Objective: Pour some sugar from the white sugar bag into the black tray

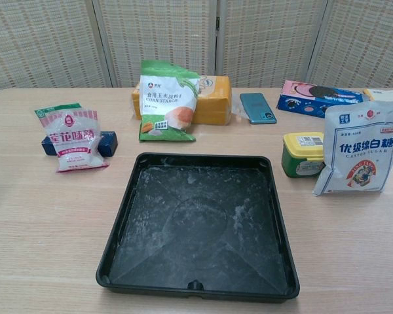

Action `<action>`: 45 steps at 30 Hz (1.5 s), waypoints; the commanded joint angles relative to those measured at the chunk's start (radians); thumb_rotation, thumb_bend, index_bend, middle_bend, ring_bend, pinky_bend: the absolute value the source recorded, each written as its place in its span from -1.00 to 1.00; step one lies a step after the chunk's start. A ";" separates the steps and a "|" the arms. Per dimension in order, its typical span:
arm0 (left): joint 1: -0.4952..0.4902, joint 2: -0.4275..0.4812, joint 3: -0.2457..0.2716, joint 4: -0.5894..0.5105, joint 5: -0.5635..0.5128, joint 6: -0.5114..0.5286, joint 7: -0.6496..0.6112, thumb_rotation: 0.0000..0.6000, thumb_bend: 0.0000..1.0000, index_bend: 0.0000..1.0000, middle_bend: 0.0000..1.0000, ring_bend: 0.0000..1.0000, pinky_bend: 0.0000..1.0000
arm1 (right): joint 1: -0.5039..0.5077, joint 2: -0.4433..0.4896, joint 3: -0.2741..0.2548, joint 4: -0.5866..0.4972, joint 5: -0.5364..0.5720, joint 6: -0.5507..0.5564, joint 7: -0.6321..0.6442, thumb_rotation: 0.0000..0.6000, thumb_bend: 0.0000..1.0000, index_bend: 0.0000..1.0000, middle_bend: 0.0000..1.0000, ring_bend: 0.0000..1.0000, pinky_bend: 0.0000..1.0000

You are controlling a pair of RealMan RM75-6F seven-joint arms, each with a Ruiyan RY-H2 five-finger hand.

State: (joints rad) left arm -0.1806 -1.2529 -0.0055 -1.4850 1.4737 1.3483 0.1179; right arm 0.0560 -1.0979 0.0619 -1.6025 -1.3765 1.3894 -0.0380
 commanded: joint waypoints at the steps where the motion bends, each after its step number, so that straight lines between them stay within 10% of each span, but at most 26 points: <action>1: 0.000 0.000 0.001 -0.002 0.000 -0.001 0.002 1.00 -0.66 -1.00 -1.00 -1.00 -1.00 | -0.001 0.000 0.000 -0.001 -0.003 0.005 0.000 1.00 -0.45 -1.00 -1.00 -1.00 -1.00; 22: 0.001 0.012 -0.002 -0.002 -0.003 0.000 -0.022 1.00 -0.66 -1.00 -1.00 -1.00 -1.00 | 0.003 -0.039 -0.008 0.029 -0.060 0.032 0.004 1.00 -0.45 -1.00 -1.00 -0.88 -0.98; 26: 0.001 0.005 -0.004 0.002 -0.010 -0.002 -0.003 1.00 -0.66 -1.00 -1.00 -1.00 -1.00 | 0.011 -0.045 -0.007 0.064 -0.099 0.041 0.105 1.00 -0.45 -1.00 -1.00 0.22 0.34; 28: 0.002 0.004 -0.003 0.004 -0.008 0.000 -0.006 1.00 -0.66 -1.00 -1.00 -1.00 -1.00 | 0.013 -0.049 -0.005 0.085 -0.110 0.047 0.129 1.00 -0.45 -1.00 -1.00 0.46 0.58; 45: 0.003 -0.020 -0.010 0.018 -0.032 -0.005 0.049 1.00 -0.66 -1.00 -1.00 -0.98 -1.00 | 0.081 -0.002 -0.025 0.200 -0.120 -0.106 0.379 1.00 -0.45 -1.00 -1.00 0.82 0.96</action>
State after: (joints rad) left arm -0.1756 -1.2704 -0.0154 -1.4692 1.4452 1.3475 0.1625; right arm 0.1096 -1.1111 0.0454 -1.4343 -1.4876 1.3353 0.2663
